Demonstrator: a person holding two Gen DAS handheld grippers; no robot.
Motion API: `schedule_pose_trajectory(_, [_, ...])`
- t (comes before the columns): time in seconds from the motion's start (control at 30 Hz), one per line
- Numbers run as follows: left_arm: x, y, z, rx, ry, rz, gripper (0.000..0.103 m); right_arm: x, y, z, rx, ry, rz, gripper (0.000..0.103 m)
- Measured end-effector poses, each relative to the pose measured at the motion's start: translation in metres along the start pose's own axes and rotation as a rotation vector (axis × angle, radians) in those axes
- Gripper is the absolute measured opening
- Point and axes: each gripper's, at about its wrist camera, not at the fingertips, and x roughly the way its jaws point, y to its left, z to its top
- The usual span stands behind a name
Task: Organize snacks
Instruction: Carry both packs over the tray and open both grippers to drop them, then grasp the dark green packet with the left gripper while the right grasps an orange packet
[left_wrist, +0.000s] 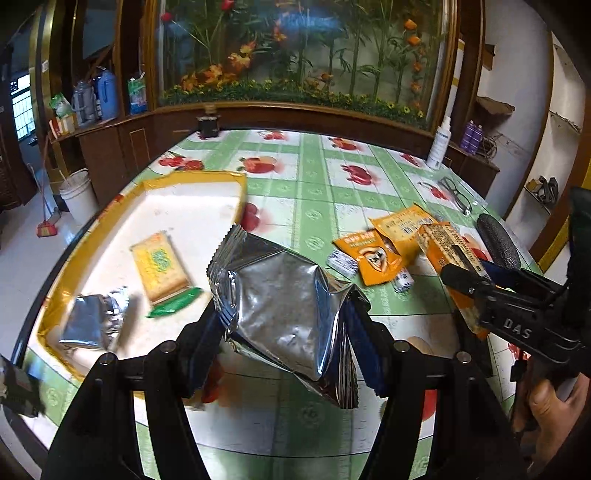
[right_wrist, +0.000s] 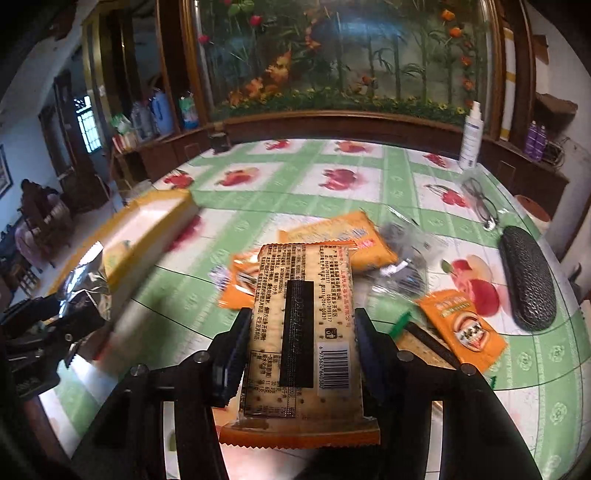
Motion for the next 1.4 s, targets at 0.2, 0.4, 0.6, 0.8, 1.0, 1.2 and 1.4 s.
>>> schedule_pose_trajectory(0.2, [-0.006, 0.048, 0.000, -0.070, -0.009, 0.081, 0.065, 0.019, 0.049, 0.015, 0.000, 0.015, 0.241, 0.054])
schedule_pose_trajectory(0.4, [0.002, 0.110, -0.004, -0.173, 0.014, 0.169, 0.065, 0.052, 0.114, 0.030, -0.068, 0.046, 0.376, 0.054])
schedule_pose_trajectory(0.6, [0.023, 0.144, 0.009, -0.205, 0.051, 0.180, 0.065, 0.095, 0.171, 0.053, -0.110, 0.074, 0.435, 0.054])
schedule_pose_trajectory(0.8, [0.058, 0.160, 0.026, -0.221, 0.115, 0.181, 0.065, 0.147, 0.192, 0.073, -0.132, 0.116, 0.383, 0.054])
schedule_pose_trajectory(1.0, [0.072, 0.171, 0.030, -0.243, 0.150, 0.174, 0.070, 0.170, 0.193, 0.079, -0.154, 0.146, 0.357, 0.055])
schedule_pose_trajectory(1.2, [0.060, 0.164, 0.026, -0.171, 0.132, 0.271, 0.073, 0.158, 0.176, 0.079, -0.122, 0.120, 0.355, 0.057])
schedule_pose_trajectory(1.4, [0.034, 0.144, 0.030, -0.118, 0.053, 0.276, 0.075, 0.126, 0.137, 0.075, -0.043, 0.076, 0.317, 0.070])
